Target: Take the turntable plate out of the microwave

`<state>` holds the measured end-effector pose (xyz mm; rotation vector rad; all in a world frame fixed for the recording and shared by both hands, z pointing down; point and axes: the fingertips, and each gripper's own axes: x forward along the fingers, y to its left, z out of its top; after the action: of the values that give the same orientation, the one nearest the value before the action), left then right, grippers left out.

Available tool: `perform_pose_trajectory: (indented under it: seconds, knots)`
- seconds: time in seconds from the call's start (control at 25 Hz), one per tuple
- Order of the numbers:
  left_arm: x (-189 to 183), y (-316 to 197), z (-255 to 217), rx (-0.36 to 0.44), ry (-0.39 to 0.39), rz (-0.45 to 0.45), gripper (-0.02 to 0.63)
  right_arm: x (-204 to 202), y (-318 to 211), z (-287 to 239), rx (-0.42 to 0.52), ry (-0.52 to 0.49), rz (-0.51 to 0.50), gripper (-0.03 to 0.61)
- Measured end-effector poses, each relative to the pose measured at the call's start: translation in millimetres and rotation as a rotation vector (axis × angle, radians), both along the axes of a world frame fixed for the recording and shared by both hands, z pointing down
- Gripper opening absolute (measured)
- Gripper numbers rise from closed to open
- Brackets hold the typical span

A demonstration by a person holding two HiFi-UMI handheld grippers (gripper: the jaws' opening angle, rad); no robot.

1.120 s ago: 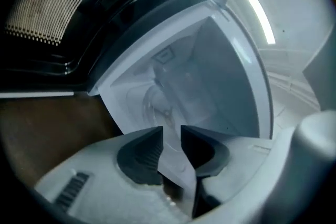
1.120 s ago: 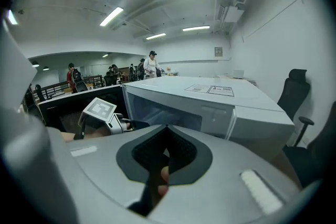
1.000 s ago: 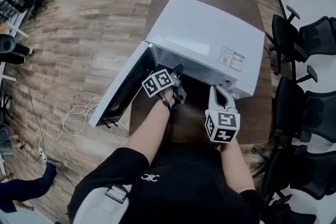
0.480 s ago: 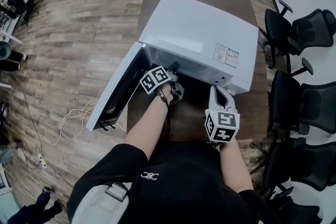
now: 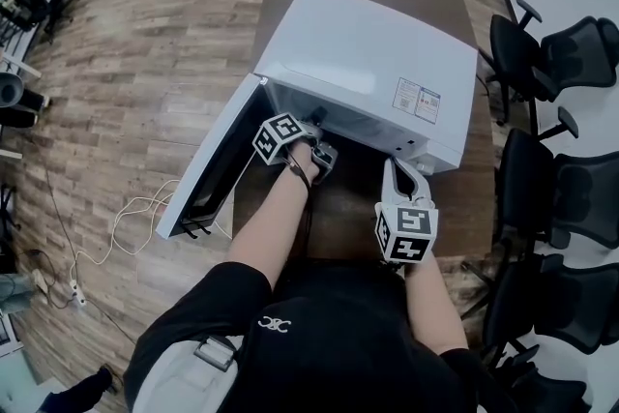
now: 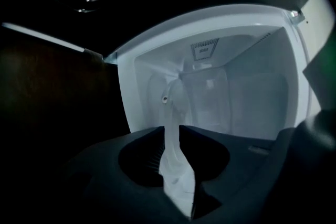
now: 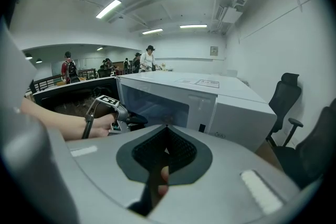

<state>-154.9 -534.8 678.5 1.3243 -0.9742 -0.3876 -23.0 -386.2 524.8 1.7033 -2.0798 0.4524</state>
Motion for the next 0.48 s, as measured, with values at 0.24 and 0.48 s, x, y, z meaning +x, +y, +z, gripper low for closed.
perform_pose_trajectory:
  seconds: [0.24, 0.48]
  knots:
    - [0.9, -4.0, -2.4, -0.002, 0.012, -0.025, 0.097, 8.1, -0.1, 1.1, -0.002, 0.004, 0.008, 0.009]
    - [1.2, -17.3, -11.7, 0.067, 0.12, -0.05, 0.133, 11.1, 0.3, 1.6, -0.001, 0.009, 0.008, 0.009]
